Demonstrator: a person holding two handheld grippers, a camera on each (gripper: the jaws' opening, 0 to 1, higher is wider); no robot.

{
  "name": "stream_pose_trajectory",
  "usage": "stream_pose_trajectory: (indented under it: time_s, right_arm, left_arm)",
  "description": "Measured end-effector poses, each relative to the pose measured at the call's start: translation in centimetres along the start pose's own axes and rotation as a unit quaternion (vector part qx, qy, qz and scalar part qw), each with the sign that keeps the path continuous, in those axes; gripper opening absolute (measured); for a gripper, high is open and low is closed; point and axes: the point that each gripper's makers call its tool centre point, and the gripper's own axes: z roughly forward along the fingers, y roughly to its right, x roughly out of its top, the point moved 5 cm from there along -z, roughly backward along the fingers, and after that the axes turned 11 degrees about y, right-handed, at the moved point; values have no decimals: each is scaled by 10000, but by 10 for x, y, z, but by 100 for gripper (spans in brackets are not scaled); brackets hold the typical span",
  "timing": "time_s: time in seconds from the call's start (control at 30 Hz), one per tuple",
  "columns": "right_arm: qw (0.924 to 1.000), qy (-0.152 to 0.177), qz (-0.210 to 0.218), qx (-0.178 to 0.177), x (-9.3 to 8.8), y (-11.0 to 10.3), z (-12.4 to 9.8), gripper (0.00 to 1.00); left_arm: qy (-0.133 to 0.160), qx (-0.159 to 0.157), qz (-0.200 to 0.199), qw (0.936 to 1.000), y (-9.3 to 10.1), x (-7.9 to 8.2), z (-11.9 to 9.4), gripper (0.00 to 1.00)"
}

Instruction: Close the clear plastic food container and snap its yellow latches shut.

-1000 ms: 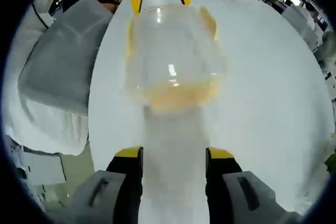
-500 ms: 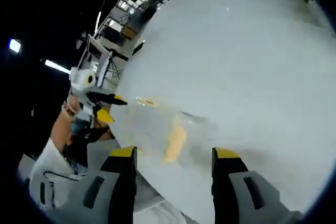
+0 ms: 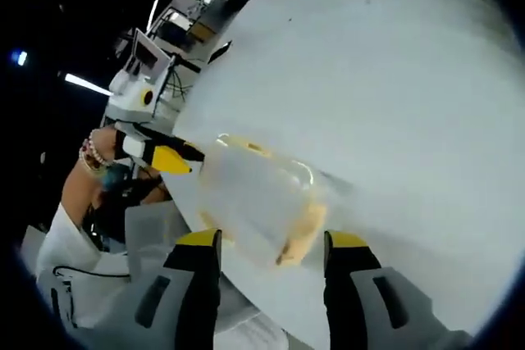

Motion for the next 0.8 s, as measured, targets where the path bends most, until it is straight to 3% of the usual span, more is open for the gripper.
stream_pose_trajectory:
  time_s: [0.07,0.3,0.5,0.57,0.63,0.73,0.8]
  right_arm:
    - [10000,16,44,12,4,1,1,40]
    - [9998,-81,49,-195,4,5,5,41]
    - [9967,-142,-445,-665,2,20,9,27]
    - [9980,-108,-225,-585,5,19,9,27]
    - [9980,-124,-187,-587,6,20,10,27]
    - [9981,-85,-203,-572,5,20,12,27]
    - [9982,-59,-199,-562,4,20,12,27]
  left_arm:
    - [-57,-30,-36,10000,3,-1,1,37]
    - [-220,143,142,9996,5,-7,7,38]
    - [-326,403,225,9984,4,-9,14,40]
    - [-343,429,195,9983,5,-9,14,41]
    - [-384,598,260,9971,4,-8,16,39]
    - [-432,984,702,9917,-4,-9,16,29]
    - [-411,934,582,9931,3,-10,16,30]
